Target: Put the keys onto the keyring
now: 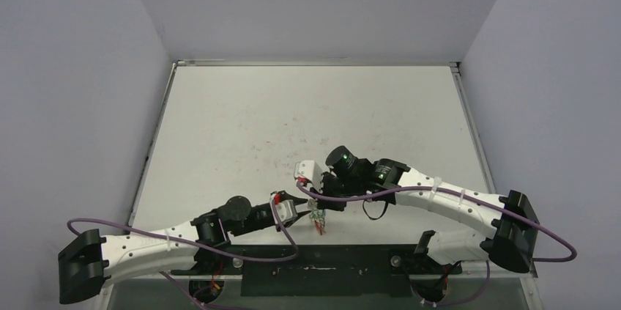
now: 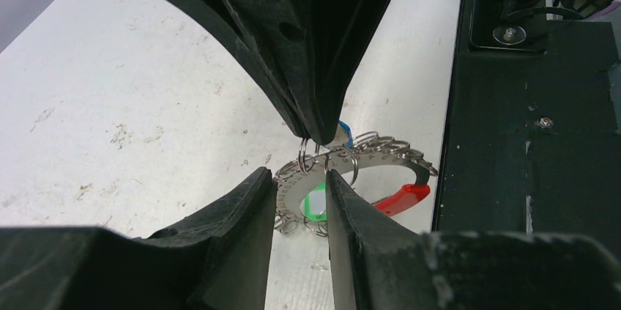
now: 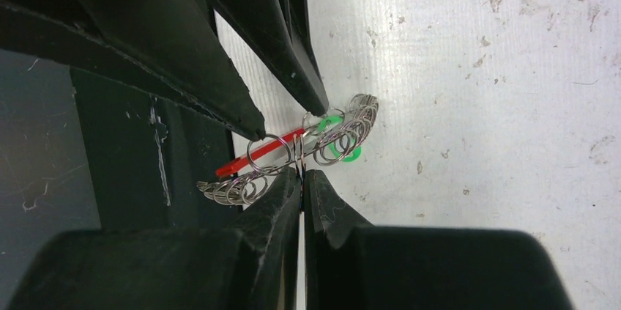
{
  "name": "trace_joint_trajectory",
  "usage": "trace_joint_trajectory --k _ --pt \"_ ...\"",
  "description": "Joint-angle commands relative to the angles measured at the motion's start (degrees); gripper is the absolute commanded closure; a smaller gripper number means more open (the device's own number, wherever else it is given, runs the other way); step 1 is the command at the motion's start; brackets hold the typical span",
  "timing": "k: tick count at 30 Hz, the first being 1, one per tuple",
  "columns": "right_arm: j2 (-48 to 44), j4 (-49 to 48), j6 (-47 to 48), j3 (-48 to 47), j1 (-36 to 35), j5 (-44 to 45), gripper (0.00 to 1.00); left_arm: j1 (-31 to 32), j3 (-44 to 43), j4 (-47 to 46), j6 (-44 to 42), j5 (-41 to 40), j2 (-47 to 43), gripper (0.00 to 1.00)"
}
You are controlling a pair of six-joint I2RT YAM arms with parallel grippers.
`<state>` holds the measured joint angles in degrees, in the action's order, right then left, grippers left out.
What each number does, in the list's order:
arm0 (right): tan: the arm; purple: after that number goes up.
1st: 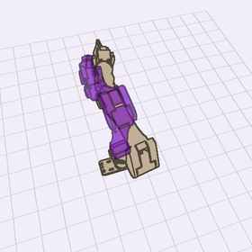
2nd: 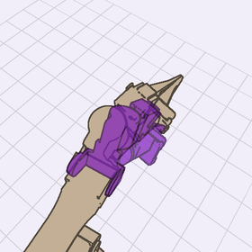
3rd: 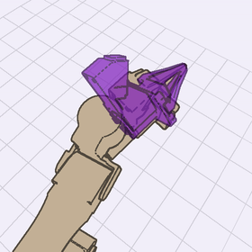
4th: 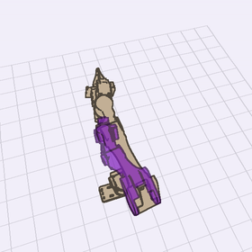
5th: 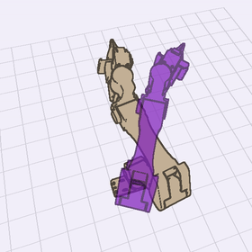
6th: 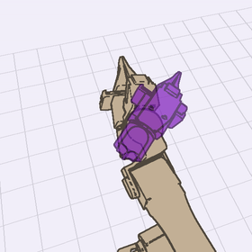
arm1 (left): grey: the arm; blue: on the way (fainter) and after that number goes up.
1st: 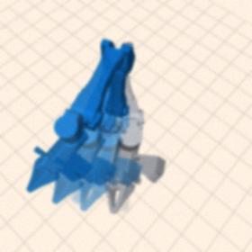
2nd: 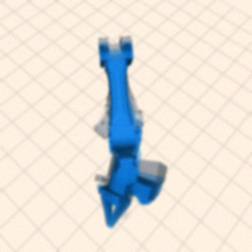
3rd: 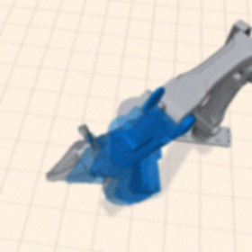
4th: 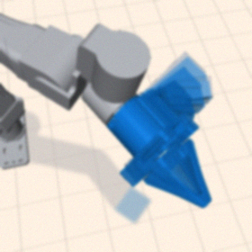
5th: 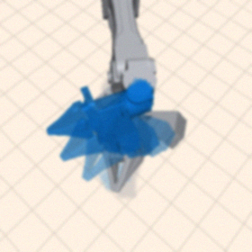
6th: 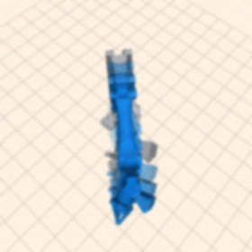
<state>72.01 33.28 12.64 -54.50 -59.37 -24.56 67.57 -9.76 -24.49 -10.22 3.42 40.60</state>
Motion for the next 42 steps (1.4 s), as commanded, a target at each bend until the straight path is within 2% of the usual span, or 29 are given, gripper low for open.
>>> trace_joint_trajectory --k 1,7,24,26,29,31,33,37,38,40,42 --pt "1.47 0.93 -0.52 -3.7 -0.93 -0.14 1.0 0.28 -4.56 -0.86 -1.04 0.14 2.92 0.71" --pt "1.67 0.21 -1.2 -3.54 -1.18 -0.41 1.0 0.28 -5.64 -3.41 -1.94 1.18 7.25 0.79" --pt "1.12 -1.17 -2.18 -2.78 -1.32 -1.43 1.0 0.28 -5.23 -6.88 -2.06 1.8 9.79 0.79" --pt "1.0 -1.33 -2.26 -2.8 -1.27 -1.23 1.0 0.28 -5.11 -7.05 -2.24 1.66 10.42 0.85" --pt "0.33 -1.85 -2.19 -2.57 -1.27 -0.58 1.0 0.28 -5.18 -6.09 -2.51 1.5 11.13 1.0" --pt "-0.22 -2.36 -1.94 -2.19 -1.24 0.03 0.99 0.28 -5.15 -5.76 -2.46 1.45 11.11 1.0" --pt "-1.09 -3.26 -2.13 -1.54 -1.14 0.96 0.9 0.28 -4.81 -5.95 -2.08 1.37 10.76 1.0" --pt "-4.15 -6.79 -3.08 1.17 0.46 1.21 0.56 0.28 -3.24 -7.34 -1.04 0.84 9.18 1.0" --pt "-5.21 -8.28 -3.59 2.35 1.31 0.47 0.5 0.28 -2.59 -8.32 -0.6 0.65 8.81 1.0" --pt "-7.63 -11.71 -4.92 4.89 3.91 -2.33 0.44 0.28 -1.02 -10.91 0.23 0.39 8.04 1.0" --pt "-9.87 -15.7 -6.24 7.74 7.0 -7.09 0.43 0.28 0.41 -13.03 0.95 0.21 7.14 1.0"
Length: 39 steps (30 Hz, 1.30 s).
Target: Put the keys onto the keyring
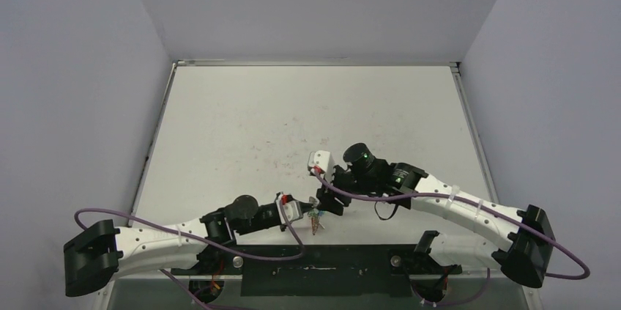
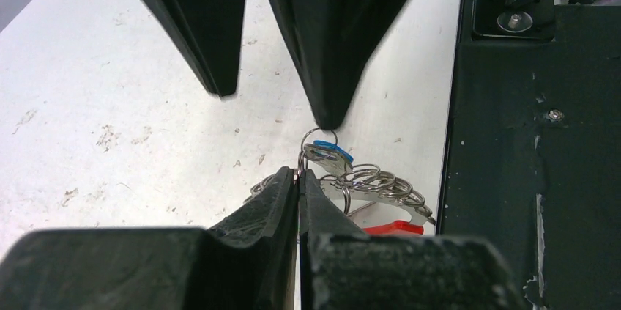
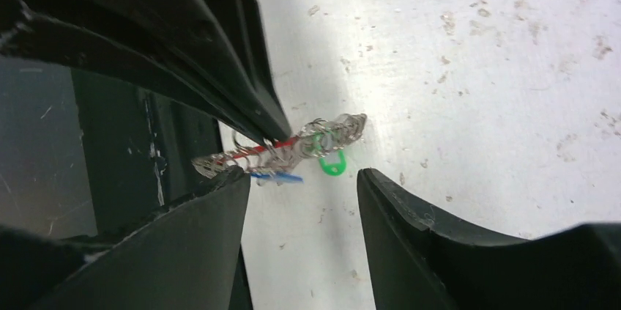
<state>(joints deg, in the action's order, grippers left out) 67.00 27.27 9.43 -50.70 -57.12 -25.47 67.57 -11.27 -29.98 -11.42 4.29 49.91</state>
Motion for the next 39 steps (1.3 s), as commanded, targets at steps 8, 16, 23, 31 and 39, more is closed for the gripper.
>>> trace_joint_trajectory --k 8,16,23,31,39 --pt "-7.3 -14.55 -4.77 7.96 7.28 -14.68 0.47 0.28 4.95 -10.84 3.44 -1.71 -5.04 1.0" --pt "-6.3 -18.6 -9.41 9.51 6.56 -15.72 0.45 0.28 4.37 -10.19 3.44 -1.68 -3.67 1.0" --pt "-1.96 -15.88 -9.17 9.1 5.77 -11.9 0.54 0.32 3.88 -10.11 3.36 -1.34 -3.04 1.0" --pt "0.47 -15.57 -8.9 8.69 5.48 -12.58 0.8 0.28 3.77 -8.58 3.25 -1.48 -4.24 1.0" --pt "0.55 -15.3 -8.56 9.31 5.87 -12.88 1.0 0.32 3.79 -7.97 3.24 -1.51 -5.12 1.0"
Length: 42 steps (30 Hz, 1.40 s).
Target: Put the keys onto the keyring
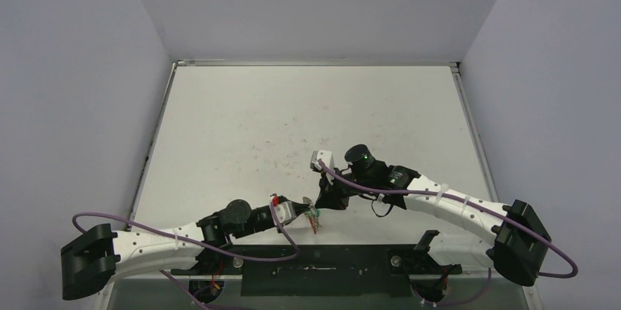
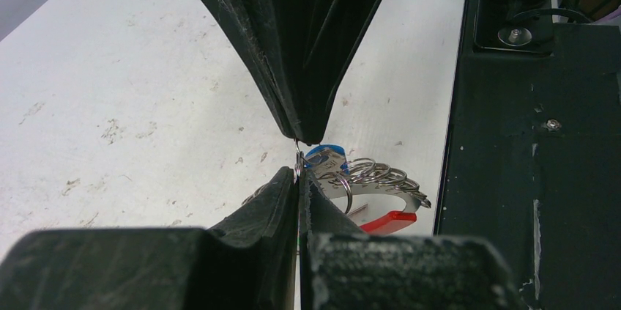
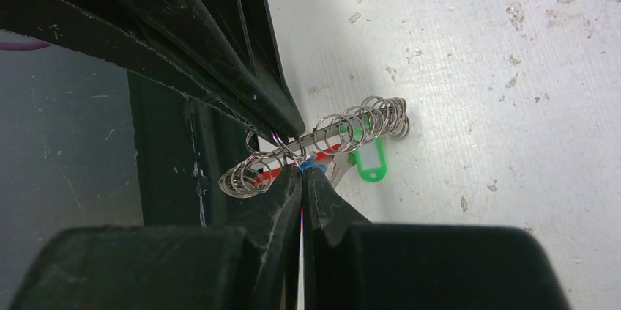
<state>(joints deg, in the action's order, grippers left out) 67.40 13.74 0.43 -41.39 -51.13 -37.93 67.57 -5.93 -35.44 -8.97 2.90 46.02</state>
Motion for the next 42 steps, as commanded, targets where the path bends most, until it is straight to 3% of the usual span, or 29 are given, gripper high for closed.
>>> trace_joint_trajectory --k 1,14,21,23,28,31,37,42 --pt "0.19 -1.71 0.52 0.25 -0.06 -0.32 1.0 0.31 -1.47 -2.52 0.8 -0.03 -1.32 1.0" --pt "3.86 -8.89 -0.43 3.61 0.69 0.24 1.0 0.27 -0.92 -3.31 1.02 0.58 -2.32 1.0" --pt "5.02 -17.63 -0.43 6.14 0.77 -2.73 1.0 0.28 -0.77 -3.32 0.97 0.61 -2.47 1.0" --pt "4.14 -17.81 -0.38 6.49 0.77 -2.45 0.94 0.28 -0.75 -3.0 1.02 0.53 -2.63 1.0" --pt "-2.74 -15.94 2.51 8.25 0.77 -0.29 0.65 0.28 -0.6 -2.33 1.15 0.56 -3.13 1.0" --pt "-7.61 -16.75 4.91 10.45 0.77 -0.69 0.53 0.28 -0.41 -2.43 1.15 0.59 -3.37 1.0" --pt "-14.26 -22.24 15.68 16.88 0.6 -5.76 0.52 0.3 -0.57 -2.45 1.07 0.82 -3.34 1.0" --pt "-16.06 -28.4 17.14 20.26 0.43 -6.25 0.54 0.28 -0.61 -2.8 1.0 1.67 -3.2 1.0"
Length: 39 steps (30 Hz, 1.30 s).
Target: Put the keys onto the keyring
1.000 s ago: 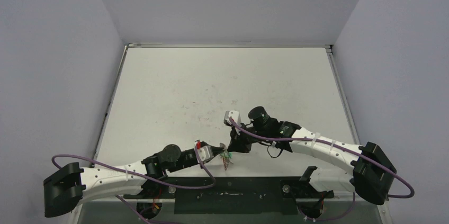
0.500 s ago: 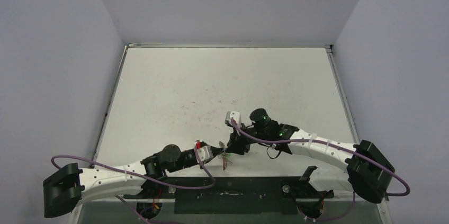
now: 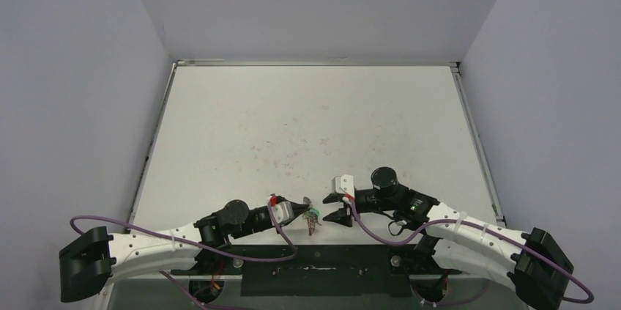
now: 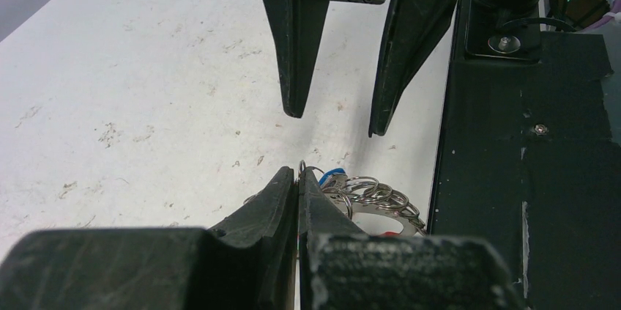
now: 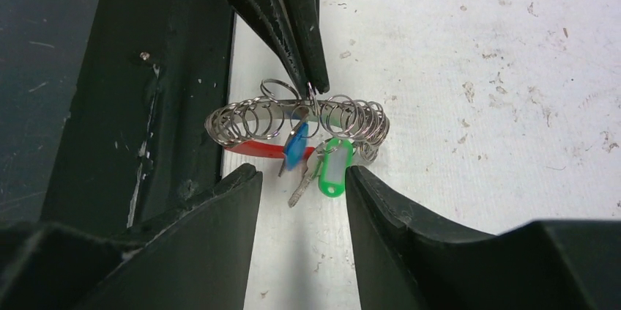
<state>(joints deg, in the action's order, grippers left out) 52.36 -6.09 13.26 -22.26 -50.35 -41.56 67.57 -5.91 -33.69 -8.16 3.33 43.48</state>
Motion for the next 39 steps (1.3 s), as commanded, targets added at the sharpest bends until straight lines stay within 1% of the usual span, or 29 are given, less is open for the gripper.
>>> trace_joint_trajectory --k 1,9,17,21,24,26,28,29,35,36,37,39 --pt "-0.51 -8.9 4.46 0.9 -0.36 -2.99 0.55 0.28 -0.63 -4.7 0.1 1.43 -0.64 1.0" --pt "4.24 -14.22 2.65 -0.41 -1.95 -2.57 0.63 0.28 -1.05 -4.8 0.01 2.04 -0.02 1.0" --pt "8.53 -17.98 1.85 -0.98 -4.34 -1.23 0.64 0.32 -1.1 -4.91 0.01 2.19 0.14 1.0" --pt "10.27 -20.83 0.76 -0.8 -5.13 -0.06 0.67 0.28 -1.08 -4.97 0.18 2.08 0.19 1.0" --pt "11.04 -22.05 0.39 -0.7 -5.19 0.3 0.74 0.28 -1.11 -4.92 0.31 2.11 0.2 1.0" --pt "11.26 -21.81 0.56 -0.81 -5.21 0.34 0.83 0.3 -1.08 -4.97 0.28 2.12 0.11 1.0" --pt "11.07 -20.33 1.14 -1.06 -5.2 0.34 0.98 0.29 -0.96 -4.93 0.17 1.99 -0.04 1.0" --pt "11.02 -19.42 1.56 -1.19 -5.24 0.34 1.0 0.28 -0.95 -4.9 0.23 1.96 -0.13 1.0" --pt "8.69 -9.63 4.7 -3.59 -5.26 2.48 1.0 0.31 -0.87 -4.18 0.33 1.23 -1.0 1.0" --pt "8.13 -6.39 5.35 -4.68 -5.23 3.53 1.0 0.33 -0.92 -3.43 0.3 0.97 -1.66 0.98" --pt "7.85 -2.88 6.09 -5.97 -5.21 4.27 1.0 0.29 -1.01 -2.41 0.24 0.7 -2.2 0.91" --pt "7.8 4.71 8.33 -8.97 -5.22 5.07 1.0 0.28 -1.12 -0.68 0.13 -0.06 -3.55 0.81"
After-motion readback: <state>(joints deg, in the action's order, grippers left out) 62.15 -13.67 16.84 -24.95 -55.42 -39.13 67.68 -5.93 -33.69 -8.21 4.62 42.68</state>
